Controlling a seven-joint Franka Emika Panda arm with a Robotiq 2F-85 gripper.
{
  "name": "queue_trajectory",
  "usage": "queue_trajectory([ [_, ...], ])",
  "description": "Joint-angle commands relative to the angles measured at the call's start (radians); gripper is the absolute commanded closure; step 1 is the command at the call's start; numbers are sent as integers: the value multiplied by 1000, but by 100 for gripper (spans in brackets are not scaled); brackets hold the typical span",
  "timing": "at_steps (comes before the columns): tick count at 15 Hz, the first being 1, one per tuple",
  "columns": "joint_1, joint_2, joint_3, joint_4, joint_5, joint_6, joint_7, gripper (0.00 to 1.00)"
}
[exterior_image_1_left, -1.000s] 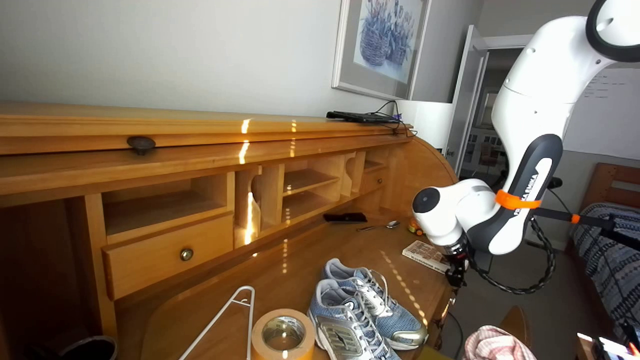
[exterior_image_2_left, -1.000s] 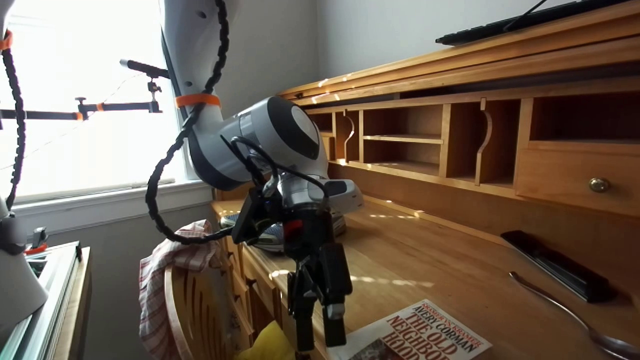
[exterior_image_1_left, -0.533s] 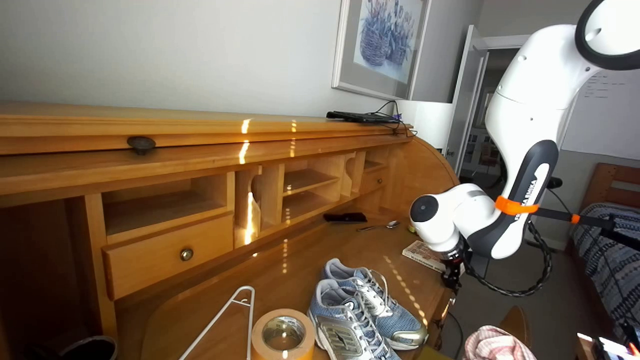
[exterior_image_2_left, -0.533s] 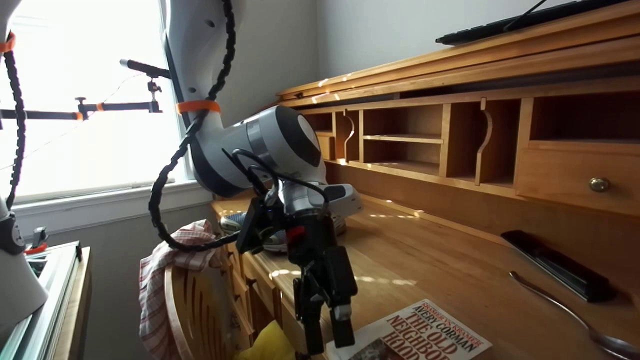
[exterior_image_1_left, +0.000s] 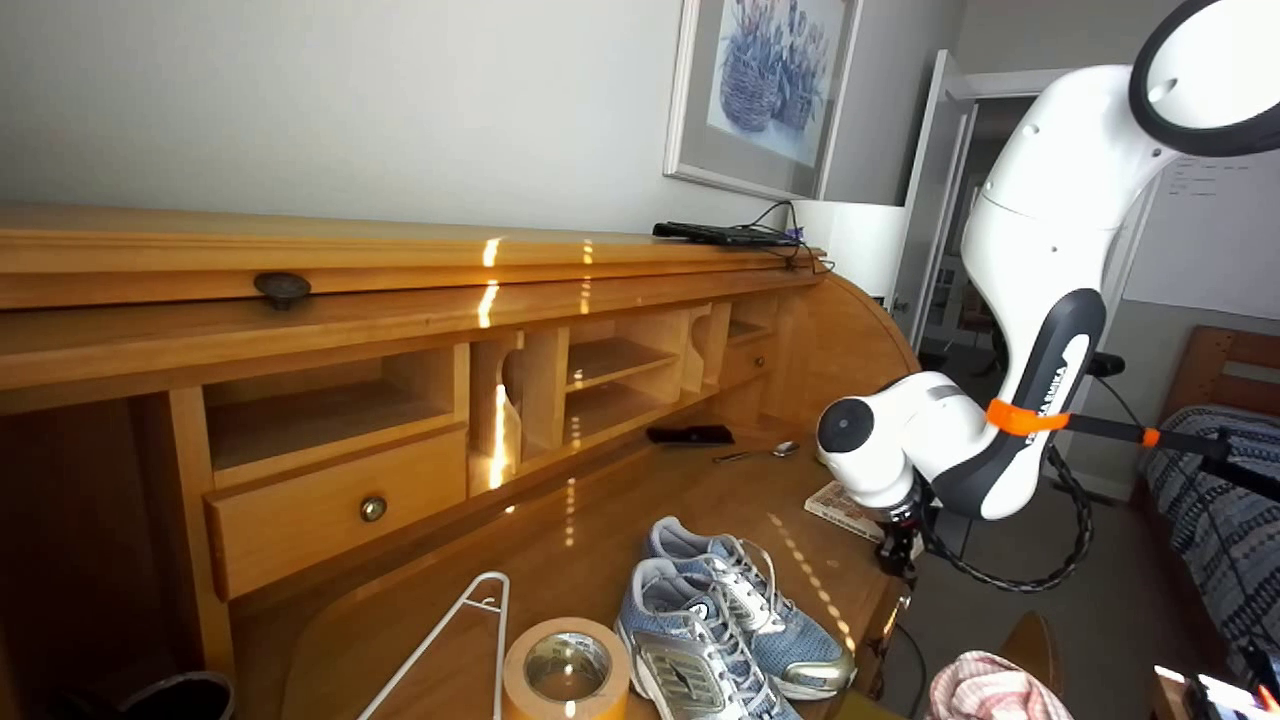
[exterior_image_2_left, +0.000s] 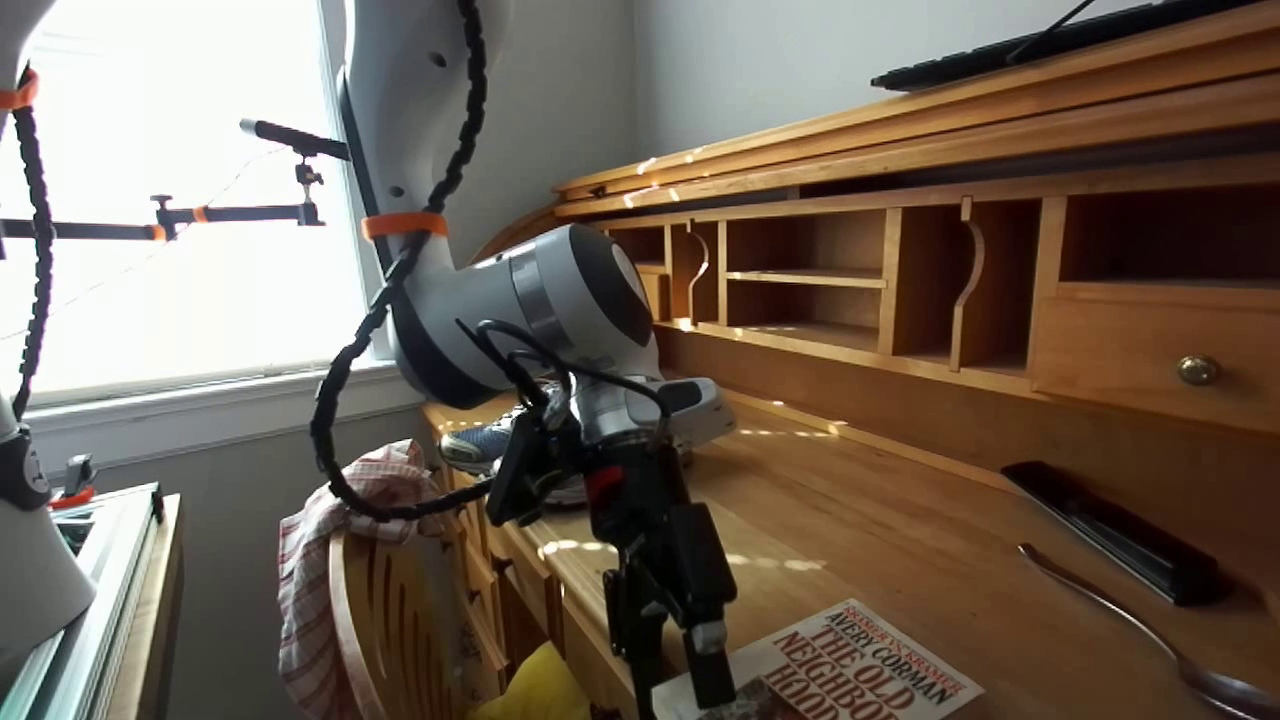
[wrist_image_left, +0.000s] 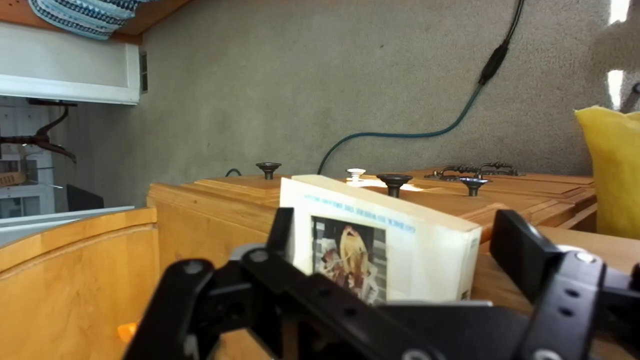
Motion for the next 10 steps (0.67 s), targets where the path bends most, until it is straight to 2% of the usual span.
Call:
queue_trajectory([
  [1, -32, 33, 21, 28, -51, 9, 46, 27],
  [3, -39, 39, 24, 33, -56, 9, 48, 33],
  [9, -61, 59, 48, 49, -19, -8, 19, 81],
  [10, -64, 56, 52, 47, -5, -18, 9, 86],
])
